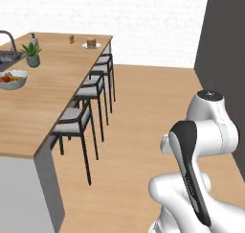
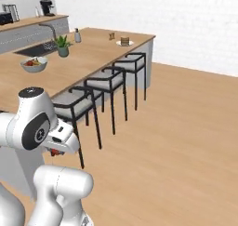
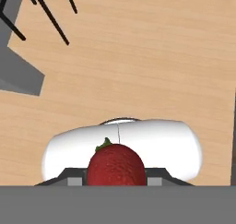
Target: Take the strawberry from the fridge and place it on top of the pancake, located on the dining counter.
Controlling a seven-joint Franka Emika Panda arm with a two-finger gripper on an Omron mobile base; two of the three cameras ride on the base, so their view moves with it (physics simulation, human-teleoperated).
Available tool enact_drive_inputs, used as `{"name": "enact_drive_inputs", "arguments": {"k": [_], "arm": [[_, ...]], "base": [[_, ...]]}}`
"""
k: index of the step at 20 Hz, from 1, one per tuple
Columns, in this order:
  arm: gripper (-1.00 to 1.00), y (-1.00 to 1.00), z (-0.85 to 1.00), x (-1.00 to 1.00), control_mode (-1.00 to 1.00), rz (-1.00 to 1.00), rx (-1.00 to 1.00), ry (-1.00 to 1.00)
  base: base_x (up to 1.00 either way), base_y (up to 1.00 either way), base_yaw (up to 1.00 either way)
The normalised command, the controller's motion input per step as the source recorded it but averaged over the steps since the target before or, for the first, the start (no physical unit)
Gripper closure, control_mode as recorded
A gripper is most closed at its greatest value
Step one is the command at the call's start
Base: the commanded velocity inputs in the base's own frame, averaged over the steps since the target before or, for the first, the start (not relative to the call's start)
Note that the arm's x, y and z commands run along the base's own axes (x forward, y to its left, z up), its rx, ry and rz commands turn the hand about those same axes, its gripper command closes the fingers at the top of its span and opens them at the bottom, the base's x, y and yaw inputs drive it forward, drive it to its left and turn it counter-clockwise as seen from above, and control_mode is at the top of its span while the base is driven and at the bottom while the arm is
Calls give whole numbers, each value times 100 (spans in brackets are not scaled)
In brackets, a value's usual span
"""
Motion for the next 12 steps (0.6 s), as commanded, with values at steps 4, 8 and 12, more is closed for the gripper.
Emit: {"name": "enact_drive_inputs", "arguments": {"k": [4,8,12], "arm": [[100,0,0,0,100,0,0,0],[100,0,0,0,100,0,0,0],[100,0,0,0,100,0,0,0]], "base": [[73,-100,31],[76,-100,31],[81,-100,32]]}}
